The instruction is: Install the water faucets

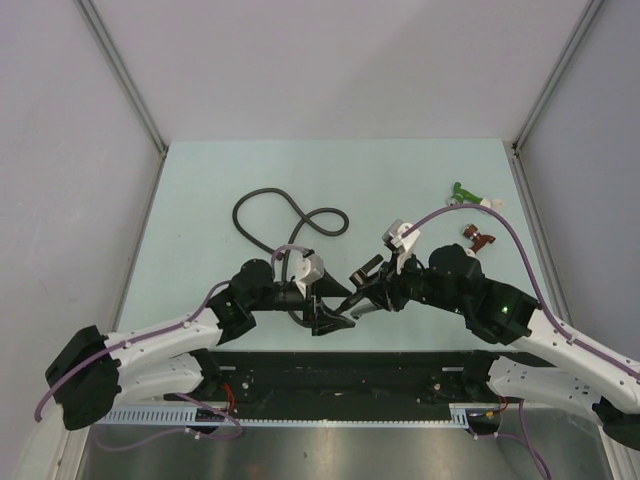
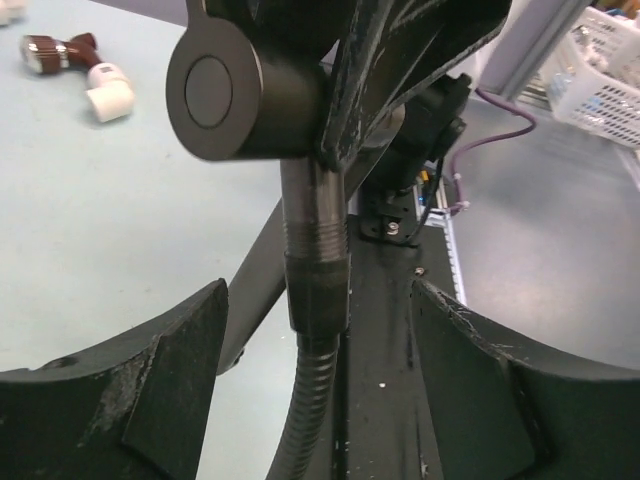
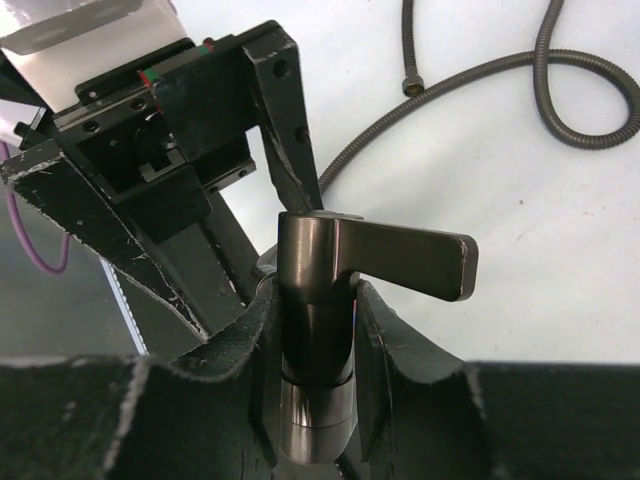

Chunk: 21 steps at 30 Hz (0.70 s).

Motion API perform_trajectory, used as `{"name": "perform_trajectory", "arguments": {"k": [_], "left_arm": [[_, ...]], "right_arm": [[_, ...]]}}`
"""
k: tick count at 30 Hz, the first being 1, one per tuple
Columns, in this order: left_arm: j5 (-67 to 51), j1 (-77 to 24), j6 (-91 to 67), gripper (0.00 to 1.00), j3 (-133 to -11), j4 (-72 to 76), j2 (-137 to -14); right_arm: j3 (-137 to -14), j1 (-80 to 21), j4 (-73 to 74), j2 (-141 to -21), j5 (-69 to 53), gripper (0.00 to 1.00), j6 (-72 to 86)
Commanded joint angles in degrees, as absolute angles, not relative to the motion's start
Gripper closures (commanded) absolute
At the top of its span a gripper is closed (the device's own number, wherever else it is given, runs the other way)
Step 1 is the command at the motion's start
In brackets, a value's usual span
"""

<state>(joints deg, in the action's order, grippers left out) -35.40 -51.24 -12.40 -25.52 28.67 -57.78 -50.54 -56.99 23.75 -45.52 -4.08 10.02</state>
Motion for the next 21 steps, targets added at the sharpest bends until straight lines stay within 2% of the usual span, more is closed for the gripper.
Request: {"name": "perform_trajectory", "arguments": {"k": [1, 8, 11, 12, 13, 14, 16, 17, 21], "left_arm": [[-42.8, -50.8, -15.55, 0.24, -29.44, 32.87, -60.55], [-45.61, -50.98, -18.28, 0.32, -30.58, 37.09, -63.98], [-46.14, -50.89, -18.63, 0.46, -30.85, 37.26, -64.86], [-46.14, -50.98, -18.63, 0.57, -30.94, 37.35, -64.95], [-46.23, -50.89, -18.72, 0.63, -30.94, 37.27, -65.04], [-45.97, -50.89, -18.89, 0.77, -30.94, 37.27, -65.04], [-44.83, -50.98, -18.81, 0.89, -30.85, 36.57, -64.6], [-44.22, -50.98, -18.72, 0.99, -30.76, 36.3, -64.43], [-37.46, -51.33, -17.5, 1.0, -30.67, 33.41, -61.89]], "right_arm": [[-51.5, -57.13, 16.44, -44.12, -7.29, 1.0, 8.97], [-51.5, -57.66, 16.08, -44.3, -8.26, 1.0, 8.61], [-51.42, -57.74, 16.0, -44.21, -8.26, 1.0, 8.53], [-51.5, -57.74, 16.0, -44.21, -8.35, 1.0, 8.44], [-51.5, -57.74, 15.91, -44.3, -8.35, 1.0, 8.52], [-51.5, -57.83, 15.91, -44.3, -8.35, 1.0, 8.35], [-51.5, -57.92, 15.82, -44.38, -8.18, 1.0, 8.35], [-51.5, -57.92, 15.82, -44.38, -8.09, 1.0, 8.26], [-51.42, -58.53, 16.0, -44.65, -6.42, 1.0, 8.44]]}}
